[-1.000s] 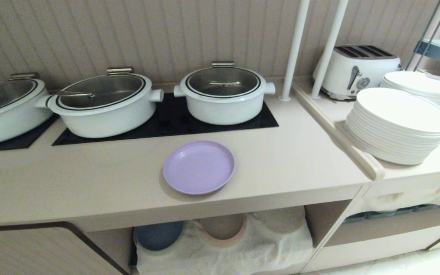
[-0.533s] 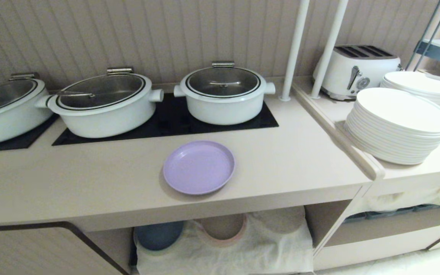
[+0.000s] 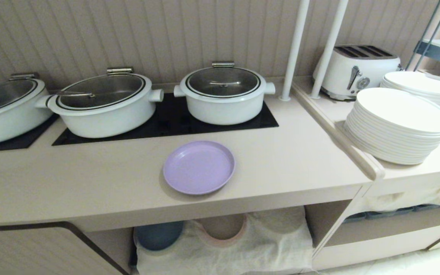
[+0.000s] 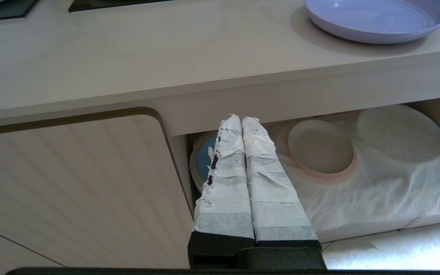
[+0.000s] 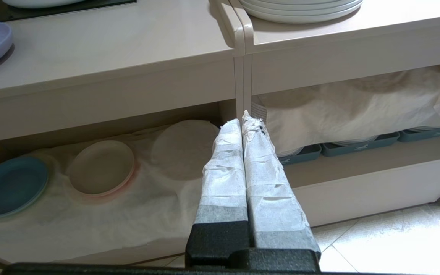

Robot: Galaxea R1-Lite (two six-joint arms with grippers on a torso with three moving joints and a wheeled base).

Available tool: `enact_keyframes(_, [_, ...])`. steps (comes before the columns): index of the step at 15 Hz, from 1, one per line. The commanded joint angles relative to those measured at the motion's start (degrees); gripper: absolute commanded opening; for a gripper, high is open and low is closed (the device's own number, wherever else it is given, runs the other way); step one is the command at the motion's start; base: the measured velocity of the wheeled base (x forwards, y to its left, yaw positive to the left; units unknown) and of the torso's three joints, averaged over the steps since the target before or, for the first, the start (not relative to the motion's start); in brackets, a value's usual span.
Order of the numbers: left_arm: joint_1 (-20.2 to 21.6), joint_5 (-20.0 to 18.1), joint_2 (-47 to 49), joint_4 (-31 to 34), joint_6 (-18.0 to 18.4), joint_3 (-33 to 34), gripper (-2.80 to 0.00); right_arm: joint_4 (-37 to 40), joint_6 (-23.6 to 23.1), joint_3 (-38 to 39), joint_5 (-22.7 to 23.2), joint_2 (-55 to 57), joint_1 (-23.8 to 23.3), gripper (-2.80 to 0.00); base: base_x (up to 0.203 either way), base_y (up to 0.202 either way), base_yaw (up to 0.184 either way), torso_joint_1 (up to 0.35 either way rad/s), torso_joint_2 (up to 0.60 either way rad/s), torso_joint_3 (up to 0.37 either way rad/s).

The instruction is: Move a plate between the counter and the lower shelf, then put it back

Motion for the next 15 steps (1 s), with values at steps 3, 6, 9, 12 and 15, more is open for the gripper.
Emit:
enact_keyframes(3, [0.0,0.0,-0.1,0.0,0.0,0.0,-2.8,0.0,0.0,0.0,0.0,0.0,0.1,-2.8,0.0,0.0,0.0,0.0,0.0,0.0])
enact_keyframes(6, [0.0,0.0,-0.1,0.0,0.0,0.0,-2.8,0.0,0.0,0.0,0.0,0.1,0.0,-2.8,0.0,0.0,0.0,0.0,0.0,0.0])
enact_keyframes(9, [0.0,0.0,-0.1,0.0,0.0,0.0,-2.8,0.1,-0.1,0.0,0.0,0.0,0.1,-2.8,0.0,0.0,0.0,0.0,0.0,0.0])
enact_keyframes(12, [0.0,0.0,-0.1,0.0,0.0,0.0,-2.8,0.0,0.6,0.0,-0.1,0.1,0.1,-2.8,0.0,0.0,0.0,0.0,0.0,0.0])
enact_keyframes(15, [0.0,0.0,-0.1,0.0,0.0,0.0,-2.8,0.0,0.6,0.0,-0.1,0.0,0.1,-2.8,0.0,0.0,0.0,0.0,0.0,0.0])
